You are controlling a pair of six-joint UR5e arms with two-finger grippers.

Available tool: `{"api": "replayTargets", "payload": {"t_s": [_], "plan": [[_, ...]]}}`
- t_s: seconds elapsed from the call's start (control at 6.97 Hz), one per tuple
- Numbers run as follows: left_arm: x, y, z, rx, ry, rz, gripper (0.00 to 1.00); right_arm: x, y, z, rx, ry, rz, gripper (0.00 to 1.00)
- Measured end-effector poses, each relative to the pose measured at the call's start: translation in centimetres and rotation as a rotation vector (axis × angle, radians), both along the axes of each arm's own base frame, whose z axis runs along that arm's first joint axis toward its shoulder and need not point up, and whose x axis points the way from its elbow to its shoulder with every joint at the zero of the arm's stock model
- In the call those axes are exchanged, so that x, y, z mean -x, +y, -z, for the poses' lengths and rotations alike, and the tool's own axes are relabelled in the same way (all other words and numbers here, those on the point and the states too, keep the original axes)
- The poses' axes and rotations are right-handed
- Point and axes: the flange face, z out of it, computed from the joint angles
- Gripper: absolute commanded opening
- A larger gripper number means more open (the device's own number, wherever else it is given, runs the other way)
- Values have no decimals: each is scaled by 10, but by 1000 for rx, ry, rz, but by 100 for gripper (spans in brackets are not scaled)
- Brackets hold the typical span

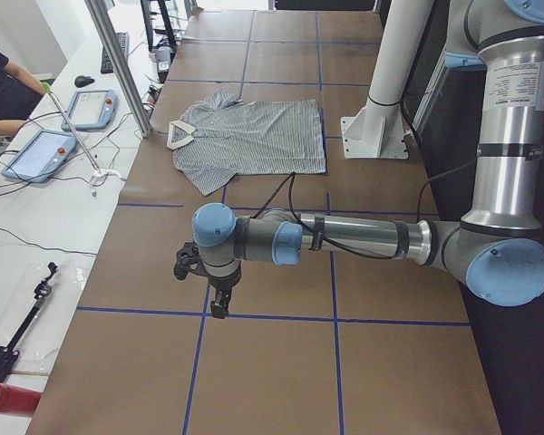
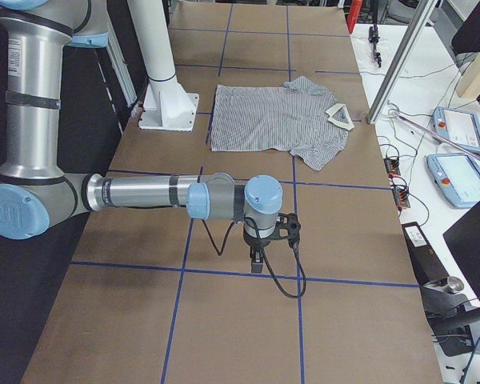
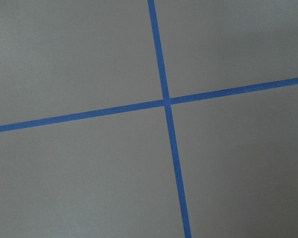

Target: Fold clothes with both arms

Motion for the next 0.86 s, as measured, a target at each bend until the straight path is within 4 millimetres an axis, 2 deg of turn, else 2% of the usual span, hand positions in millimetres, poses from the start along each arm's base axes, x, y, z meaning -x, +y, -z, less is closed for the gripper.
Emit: {"api": "replayTargets", "payload": {"t_s": [0.29, 0.43, 0.57, 0.86], "plan": [[0, -2, 3, -7, -1, 1, 100, 1, -8, 11, -19, -13, -3, 100], [-1, -12, 15, -28, -2, 3, 100, 3, -18, 25, -49, -27, 0, 100], [-2, -30, 38, -71, -1, 5, 100, 12, -36, 46, -94, -32, 14, 100], [-11, -63, 80, -190, 26, -11, 100, 42, -86, 98, -200, -51, 60, 100]]}}
